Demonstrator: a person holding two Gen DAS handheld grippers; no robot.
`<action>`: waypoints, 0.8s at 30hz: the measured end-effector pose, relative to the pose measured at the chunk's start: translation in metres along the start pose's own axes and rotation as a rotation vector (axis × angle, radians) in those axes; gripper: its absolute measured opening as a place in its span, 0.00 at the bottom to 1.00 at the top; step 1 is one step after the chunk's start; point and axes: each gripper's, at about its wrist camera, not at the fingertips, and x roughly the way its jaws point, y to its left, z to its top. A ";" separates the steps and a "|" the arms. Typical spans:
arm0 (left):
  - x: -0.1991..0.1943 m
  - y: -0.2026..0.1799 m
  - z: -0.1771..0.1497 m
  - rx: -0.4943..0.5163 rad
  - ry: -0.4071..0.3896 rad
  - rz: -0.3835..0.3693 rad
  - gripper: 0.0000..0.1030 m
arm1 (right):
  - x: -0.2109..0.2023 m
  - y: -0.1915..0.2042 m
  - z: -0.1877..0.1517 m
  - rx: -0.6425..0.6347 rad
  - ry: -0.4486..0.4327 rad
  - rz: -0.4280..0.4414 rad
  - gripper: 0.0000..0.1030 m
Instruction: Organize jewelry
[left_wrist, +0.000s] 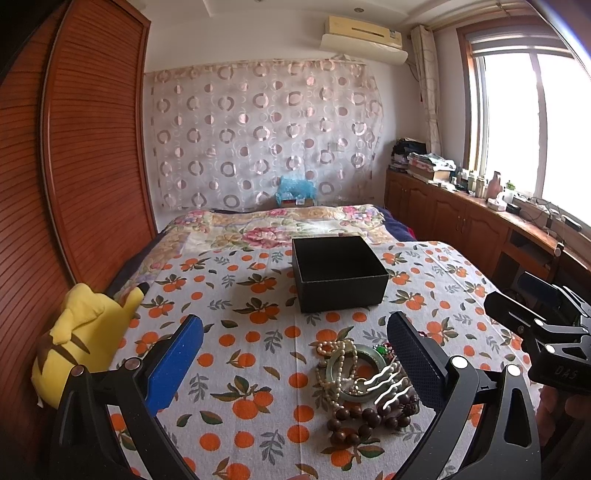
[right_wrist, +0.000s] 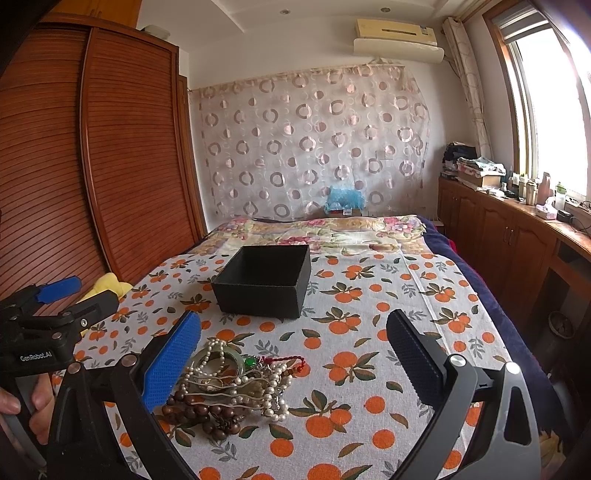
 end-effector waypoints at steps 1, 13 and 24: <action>0.000 0.000 0.000 0.001 0.000 0.000 0.94 | 0.000 0.000 0.000 -0.001 0.000 0.000 0.98; -0.010 -0.007 0.003 0.005 0.024 -0.008 0.94 | 0.009 0.004 -0.002 -0.014 0.030 0.020 0.98; 0.024 -0.008 -0.025 0.039 0.126 -0.034 0.94 | 0.023 -0.001 -0.029 -0.049 0.146 0.084 0.86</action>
